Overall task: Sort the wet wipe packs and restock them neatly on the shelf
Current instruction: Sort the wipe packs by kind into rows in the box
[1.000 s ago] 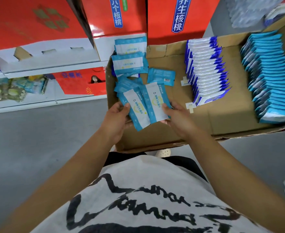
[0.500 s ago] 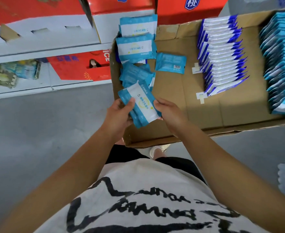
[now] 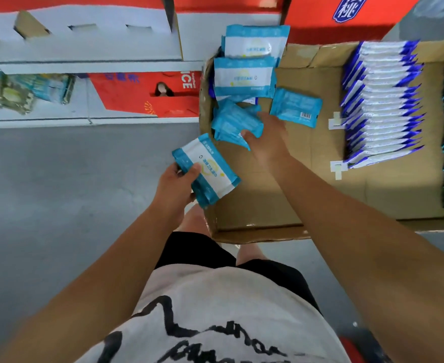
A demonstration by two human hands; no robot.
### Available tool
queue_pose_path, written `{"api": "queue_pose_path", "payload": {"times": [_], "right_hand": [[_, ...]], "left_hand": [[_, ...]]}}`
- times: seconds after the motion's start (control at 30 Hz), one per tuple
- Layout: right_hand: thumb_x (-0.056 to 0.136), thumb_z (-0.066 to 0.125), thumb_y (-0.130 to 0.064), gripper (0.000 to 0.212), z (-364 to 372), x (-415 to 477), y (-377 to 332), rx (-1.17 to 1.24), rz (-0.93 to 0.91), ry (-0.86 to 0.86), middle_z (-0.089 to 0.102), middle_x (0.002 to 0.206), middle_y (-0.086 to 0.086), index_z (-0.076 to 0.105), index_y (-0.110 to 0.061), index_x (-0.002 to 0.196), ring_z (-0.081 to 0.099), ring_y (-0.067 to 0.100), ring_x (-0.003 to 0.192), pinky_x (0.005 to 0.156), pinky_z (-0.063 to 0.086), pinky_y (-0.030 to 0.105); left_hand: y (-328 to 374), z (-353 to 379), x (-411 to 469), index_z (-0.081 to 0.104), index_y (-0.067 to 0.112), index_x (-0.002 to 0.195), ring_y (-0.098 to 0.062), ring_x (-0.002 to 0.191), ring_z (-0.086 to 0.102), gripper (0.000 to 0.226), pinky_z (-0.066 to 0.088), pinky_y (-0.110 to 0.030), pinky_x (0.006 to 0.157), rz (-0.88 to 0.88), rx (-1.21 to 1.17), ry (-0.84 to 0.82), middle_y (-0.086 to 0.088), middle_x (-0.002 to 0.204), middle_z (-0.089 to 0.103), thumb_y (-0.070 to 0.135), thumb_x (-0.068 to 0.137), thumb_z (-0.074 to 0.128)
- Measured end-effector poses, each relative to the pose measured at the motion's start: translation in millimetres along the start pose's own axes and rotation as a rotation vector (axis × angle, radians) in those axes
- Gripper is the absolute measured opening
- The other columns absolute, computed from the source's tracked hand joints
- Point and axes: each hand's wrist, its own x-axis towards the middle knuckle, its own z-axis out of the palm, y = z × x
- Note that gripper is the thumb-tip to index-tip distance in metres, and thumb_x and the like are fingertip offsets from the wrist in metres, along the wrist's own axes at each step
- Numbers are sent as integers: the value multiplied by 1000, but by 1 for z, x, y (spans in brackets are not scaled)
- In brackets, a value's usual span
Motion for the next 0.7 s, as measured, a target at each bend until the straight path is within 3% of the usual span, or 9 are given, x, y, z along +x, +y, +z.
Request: {"api": "queue_pose_path", "payload": {"times": [0.13, 0.2, 0.3, 0.4, 0.57, 0.7], "right_hand": [[85, 73, -45, 63, 9, 16, 4, -315, -29, -34, 51, 133, 10, 51, -14, 137, 41, 30, 128, 102, 36, 41], [82, 75, -47, 62, 10, 14, 8, -351, -59, -57, 51, 131, 9, 56, -15, 132, 39, 30, 128, 102, 36, 42], [78, 80, -43, 56, 12, 5, 18, -284, -64, -43, 49, 128, 8, 61, -16, 122, 39, 30, 127, 102, 37, 42], [78, 82, -41, 61, 16, -11, 30, -187, -75, -93, 49, 128, 9, 55, -14, 127, 44, 29, 123, 101, 40, 44], [76, 84, -43, 72, 36, -27, 30, -15, 62, -76, 56, 125, 11, 48, -9, 129, 53, 28, 116, 94, 45, 39], [77, 85, -31, 60, 40, -33, 18, 232, 123, -98, 63, 116, 1, 52, -11, 124, 62, 19, 106, 82, 50, 30]], "left_hand": [[3, -11, 5, 59, 21, 122, -18, 105, 72, 18, 63, -37, 78, 9, 11, 11, 0, 118, 71, 21, 104, 60], [4, -15, 7, 60, 22, 119, -16, 103, 73, 16, 63, -35, 74, 14, 6, 23, 0, 116, 72, 20, 103, 61], [2, -20, 7, 60, 20, 123, -19, 108, 72, 21, 63, -41, 85, 0, -1, 55, -2, 119, 72, 20, 102, 63], [-4, -25, 3, 61, 20, 122, -21, 110, 72, 21, 62, -45, 90, -20, -15, 80, -2, 120, 72, 20, 102, 64], [-8, -34, -1, 61, 22, 116, -19, 106, 73, 16, 63, -39, 82, -18, 4, 94, -1, 117, 73, 20, 101, 64], [-7, -37, -1, 60, 20, 121, -19, 105, 73, 20, 62, -41, 85, -13, 23, 127, -2, 118, 73, 20, 101, 64]]}}
